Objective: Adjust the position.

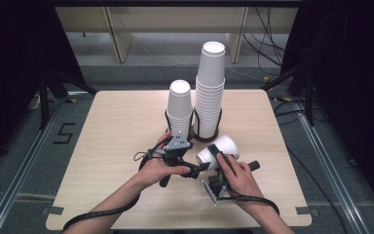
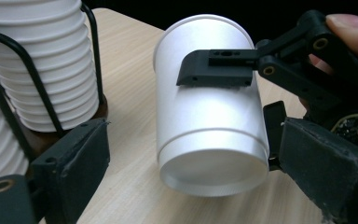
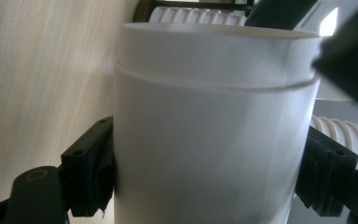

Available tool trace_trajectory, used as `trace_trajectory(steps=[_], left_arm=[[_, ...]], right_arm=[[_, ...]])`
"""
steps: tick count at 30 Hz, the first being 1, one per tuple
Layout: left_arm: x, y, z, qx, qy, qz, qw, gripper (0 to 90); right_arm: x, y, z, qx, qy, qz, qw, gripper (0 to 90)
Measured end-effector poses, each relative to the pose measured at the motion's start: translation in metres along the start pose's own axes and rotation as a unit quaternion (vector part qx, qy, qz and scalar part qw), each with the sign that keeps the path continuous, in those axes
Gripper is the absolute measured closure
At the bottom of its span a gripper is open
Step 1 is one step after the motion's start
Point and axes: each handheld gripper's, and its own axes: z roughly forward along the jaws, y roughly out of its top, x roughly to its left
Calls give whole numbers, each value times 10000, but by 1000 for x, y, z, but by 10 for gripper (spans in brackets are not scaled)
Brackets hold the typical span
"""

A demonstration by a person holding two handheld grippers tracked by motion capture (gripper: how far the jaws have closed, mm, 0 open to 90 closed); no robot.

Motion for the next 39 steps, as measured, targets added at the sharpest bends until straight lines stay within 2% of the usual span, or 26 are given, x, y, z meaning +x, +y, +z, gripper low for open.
trace_trajectory(steps=[1,2,3,5,6,7,11,12,13,15,16,17,18,20,21,22,23,24,26,27,28,30,32,35,36,39], left_arm=[[-1,0,1,61,17,-8,10000,85],[-1,0,2,54,-13,7,10000,85],[-2,0,5,129,-27,15,9999,85],[-2,-1,7,101,-47,18,9999,85],[-3,-1,8,123,-26,24,9999,85],[-3,-1,9,195,-34,31,9998,85],[-2,-2,15,191,-41,16,9998,86],[-2,-2,15,191,-41,16,9998,86],[-2,-1,16,249,-34,52,9997,88],[-2,-1,17,265,-63,60,9996,89],[-3,-1,18,274,-8,97,9996,89],[-3,-1,18,312,10,110,9995,93],[-3,-1,19,283,-5,132,9995,95],[-3,-1,21,294,26,161,9994,98],[-4,0,21,304,31,158,9994,103],[-3,0,22,372,-35,187,9991,107],[-3,0,22,372,-35,187,9991,111],[-4,0,22,378,31,210,9991,111],[-3,0,24,387,48,243,9989,124],[-3,0,24,399,41,239,9989,124],[-4,-1,26,400,29,221,9990,127],[-4,0,26,429,43,240,9988,137],[-5,0,27,420,48,276,9987,140],[-3,0,28,402,-7,265,9988,144],[-3,0,28,455,-8,263,9986,145],[-4,0,28,416,-23,265,9988,153]], right_arm=[[-1,2,0,-58,14,-146,9999,199],[-1,2,0,-58,14,-146,9999,199],[-1,3,1,-118,-87,-166,9998,198],[-1,4,1,-81,-19,-199,9998,199],[0,5,0,-13,-2,-107,9999,199],[-1,6,1,-123,-85,-205,9997,199],[-3,9,0,-127,-56,-265,9996,199],[-3,9,0,-127,-56,-265,9996,199],[-1,10,0,-136,-92,-159,9997,199],[-2,11,1,-220,-87,-224,9995,199],[-3,12,1,-217,-65,-261,9994,198],[1,12,0,-84,-42,-35,9999,198],[-4,13,1,-232,-110,-306,9992,198],[-4,14,1,-224,-110,-287,9993,198],[1,14,-1,-31,12,19,10000,198],[-2,14,1,-164,-91,-111,9998,199],[-2,14,1,-164,-91,-111,9998,199],[-4,15,2,-263,-130,-281,9992,199],[-4,16,2,-247,-71,-347,9991,198],[-4,16,2,-247,-71,-347,9991,198],[0,16,0,-87,14,-90,9999,199],[-3,17,1,-202,-26,-285,9994,198],[-4,17,2,-252,-47,-366,9990,198],[-4,17,2,-268,-86,-364,9989,198],[-3,17,1,-255,-87,-284,9992,198],[-3,17,1,-262,-87,-246,9993,198]])
